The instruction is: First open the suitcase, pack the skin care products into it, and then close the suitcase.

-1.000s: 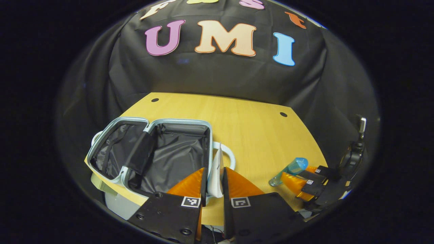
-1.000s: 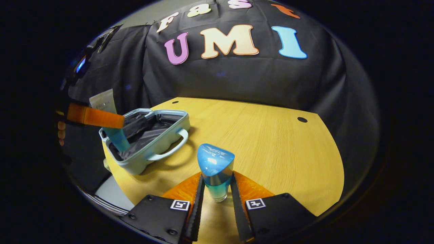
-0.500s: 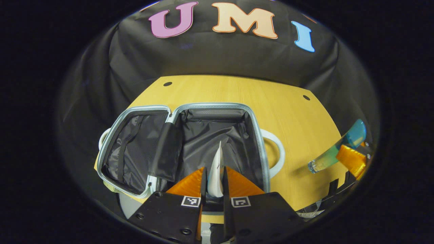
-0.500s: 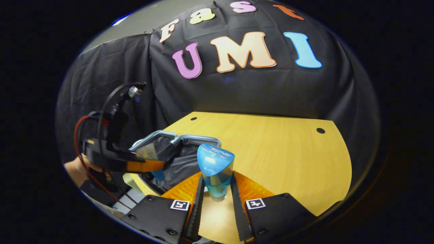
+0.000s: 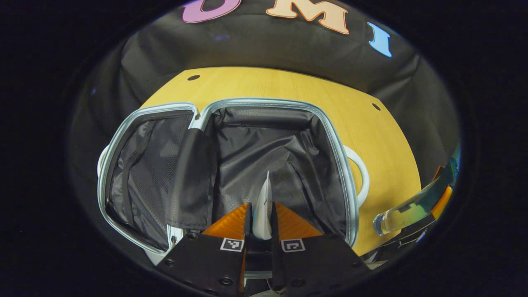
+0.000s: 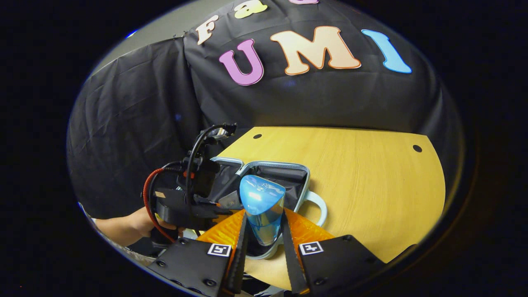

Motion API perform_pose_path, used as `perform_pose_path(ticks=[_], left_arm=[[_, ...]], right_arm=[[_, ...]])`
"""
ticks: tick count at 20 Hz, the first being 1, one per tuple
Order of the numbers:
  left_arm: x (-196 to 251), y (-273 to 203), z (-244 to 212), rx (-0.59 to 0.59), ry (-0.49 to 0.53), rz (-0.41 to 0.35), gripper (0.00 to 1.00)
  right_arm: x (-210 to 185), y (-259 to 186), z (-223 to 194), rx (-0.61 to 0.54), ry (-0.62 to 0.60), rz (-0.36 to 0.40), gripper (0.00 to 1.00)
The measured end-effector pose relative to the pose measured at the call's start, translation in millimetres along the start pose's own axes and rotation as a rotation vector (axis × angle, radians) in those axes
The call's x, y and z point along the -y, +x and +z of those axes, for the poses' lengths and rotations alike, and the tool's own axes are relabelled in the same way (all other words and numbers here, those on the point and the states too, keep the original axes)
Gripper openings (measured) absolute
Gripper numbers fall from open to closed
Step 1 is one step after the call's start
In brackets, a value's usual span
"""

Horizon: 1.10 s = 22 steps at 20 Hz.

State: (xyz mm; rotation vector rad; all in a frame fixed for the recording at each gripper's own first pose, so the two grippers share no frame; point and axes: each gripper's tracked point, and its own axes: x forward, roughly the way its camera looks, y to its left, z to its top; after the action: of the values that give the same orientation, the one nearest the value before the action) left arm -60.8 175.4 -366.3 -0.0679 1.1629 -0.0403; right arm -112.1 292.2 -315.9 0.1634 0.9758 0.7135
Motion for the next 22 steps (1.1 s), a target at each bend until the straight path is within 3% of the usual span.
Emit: perform_pose_path(ticks=[5, 7, 11, 12, 13, 17, 18, 20, 22], left_arm=[[-3.6, 14.4, 10.7, -0.006, 0.058, -0.053, 0.19], [-4.6, 16.6, 12.4, -0.004, 0.073, -0.067, 0.25], [-1.0, 4.9, 32.4, 0.086, 0.099, -0.118, 0.74], [-3.5, 0.0, 35.6, 0.104, 0.103, -0.122, 0.7], [-7.9, -4.2, 39.8, 0.12, 0.103, -0.122, 0.76], [-38.8, -19.8, 51.7, 0.169, 0.043, -0.109, 0.76], [-49.9, -22.6, 53.8, 0.177, 0.02, -0.1, 0.77], [-77.0, -29.9, 57.5, 0.193, -0.025, -0.072, 0.76], [-110.3, -37.6, 61.2, 0.215, -0.067, -0.028, 0.76]], right_arm=[[-6.9, 20.6, -10.4, -0.045, 0.053, -0.047, 0.45], [-8.5, 30.6, -15.4, -0.063, 0.063, -0.063, 0.43], [-14.6, 50.3, -42.4, -0.139, 0.064, -0.09, 0.45], [-14.5, 55.1, -51.4, -0.164, 0.069, -0.094, 0.45], [-14.6, 60.2, -60.9, -0.191, 0.073, -0.101, 0.43], [-16.8, 77.1, -90.1, -0.276, 0.068, -0.131, 0.46], [-16.5, 80.2, -95.9, -0.295, 0.075, -0.14, 0.42], [-16.9, 88.2, -92.7, -0.293, 0.108, -0.141, 0.46], [-16.8, 101.5, -86.7, -0.279, 0.125, -0.161, 0.42]])
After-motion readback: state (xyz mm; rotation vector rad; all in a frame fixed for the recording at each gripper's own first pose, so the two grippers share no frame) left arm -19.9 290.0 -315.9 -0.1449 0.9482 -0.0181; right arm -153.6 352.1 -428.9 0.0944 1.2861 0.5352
